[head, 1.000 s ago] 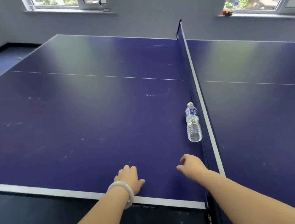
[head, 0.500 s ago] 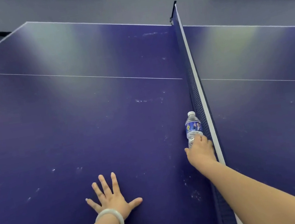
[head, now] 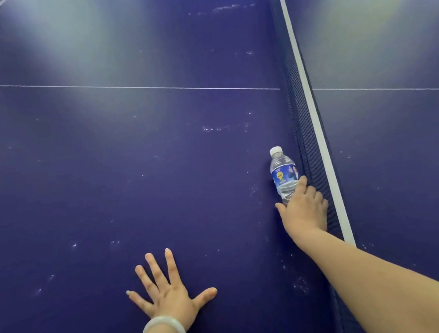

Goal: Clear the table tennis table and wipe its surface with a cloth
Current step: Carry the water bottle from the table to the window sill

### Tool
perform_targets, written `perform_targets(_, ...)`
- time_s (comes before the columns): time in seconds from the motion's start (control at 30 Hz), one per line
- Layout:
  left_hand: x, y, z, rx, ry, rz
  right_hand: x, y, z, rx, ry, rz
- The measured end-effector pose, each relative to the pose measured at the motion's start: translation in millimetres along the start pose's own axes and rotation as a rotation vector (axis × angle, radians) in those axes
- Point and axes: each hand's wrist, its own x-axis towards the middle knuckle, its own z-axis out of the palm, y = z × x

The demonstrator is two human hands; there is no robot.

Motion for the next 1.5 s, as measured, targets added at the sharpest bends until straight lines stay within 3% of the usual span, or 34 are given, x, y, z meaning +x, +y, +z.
perform_targets(0.13, 0.6, 0.0, -0.4, -0.014, -0.008, 0.002, 4.6, 1.2, 3.2, 0.045, 0.007, 0.01)
perform_targets(0.33, 1.6, -0.3, 1.1, -0.004, 0.011, 0.004, 3.1, 4.0, 0.1, 0.375, -0.118, 0.024)
perform_targets(0.53, 0.8, -2.2, 2.4, 0.014, 0.047, 0.015, -44.7, 3.1, 4.7, 0.531, -0.211, -0.043)
perform_targets(0.83, -5.1, -8.5, -6.6, -0.006, 0.057, 0.074, -136.4, 4.4, -3.4, 0.858, -0.242, 0.013)
perform_targets(1.07, -42.3, -51.0, -40.7, -0.284, -0.028, 0.256, -200.2, 16.0, -28.0, 0.905, -0.231, -0.034)
perform_targets(1.3, -135.9, -68.6, -17.1, -0.155, 0.112, 0.508, -267.4, 34.7, -64.7, 0.992, -0.206, -0.06)
perform_targets(1.5, -208.2, -54.7, 9.8, -0.24, 0.177, 0.666, -329.5, 74.0, -95.0, 1.098, -0.073, -0.094)
